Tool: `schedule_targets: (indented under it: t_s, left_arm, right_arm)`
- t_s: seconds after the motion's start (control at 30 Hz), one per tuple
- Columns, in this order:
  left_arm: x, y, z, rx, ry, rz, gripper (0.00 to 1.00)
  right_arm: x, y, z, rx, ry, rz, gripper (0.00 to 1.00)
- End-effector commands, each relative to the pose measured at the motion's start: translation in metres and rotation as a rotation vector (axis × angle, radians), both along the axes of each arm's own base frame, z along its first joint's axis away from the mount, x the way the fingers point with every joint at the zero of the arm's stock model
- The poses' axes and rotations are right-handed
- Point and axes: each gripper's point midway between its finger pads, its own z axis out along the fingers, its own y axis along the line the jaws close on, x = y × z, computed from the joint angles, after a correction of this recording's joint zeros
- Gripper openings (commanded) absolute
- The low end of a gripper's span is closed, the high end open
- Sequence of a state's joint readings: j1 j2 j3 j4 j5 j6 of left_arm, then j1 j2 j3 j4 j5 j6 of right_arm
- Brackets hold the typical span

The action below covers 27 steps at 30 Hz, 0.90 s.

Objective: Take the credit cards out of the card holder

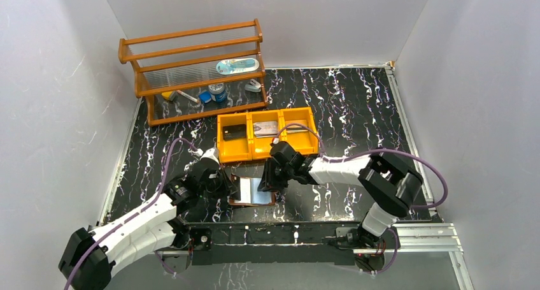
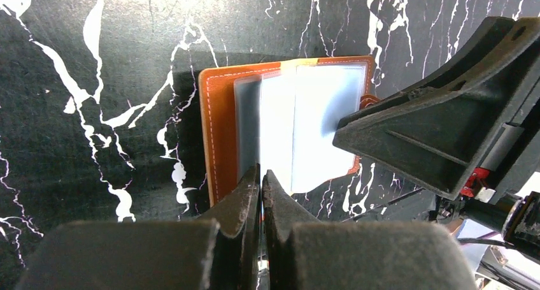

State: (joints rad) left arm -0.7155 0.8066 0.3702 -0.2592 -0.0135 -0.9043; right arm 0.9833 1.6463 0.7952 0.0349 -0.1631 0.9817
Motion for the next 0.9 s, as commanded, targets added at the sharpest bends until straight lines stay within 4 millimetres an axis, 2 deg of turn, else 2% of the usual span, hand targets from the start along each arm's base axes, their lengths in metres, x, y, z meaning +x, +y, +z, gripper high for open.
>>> schedule_targets:
  t_s: [0.0,0.17,0.3,0.5,0.73,0.87]
  left_arm:
    - [0.008,-0.013,0.027,-0.063,-0.068,-0.045,0.00]
    - [0.006,-0.027,0.058,-0.156,-0.139,-0.122,0.00]
    - [0.001,-0.036,0.083,-0.234,-0.192,-0.175,0.00]
    - [-0.005,-0.049,0.107,-0.314,-0.237,-0.276,0.00]
    - [0.022,-0.031,0.128,-0.178,-0.303,-0.307,0.00]
    - [0.040,-0.017,0.132,-0.025,-0.326,-0.340,0.00]
  right_arm:
    - [0.010,0.007,0.038,0.068,-0.108,0.036,0.36]
    - [0.011,0.009,0.066,0.197,-0.155,0.018,0.41]
    - [0.008,0.010,0.096,0.391,-0.169,0.015,0.50]
    - [0.002,0.012,0.126,0.536,-0.193,0.058,0.56]
    - [0.010,-0.004,0.120,0.482,-0.214,-0.027,0.56]
    - [0.013,-0.014,0.114,0.446,-0.219,-0.074,0.56]
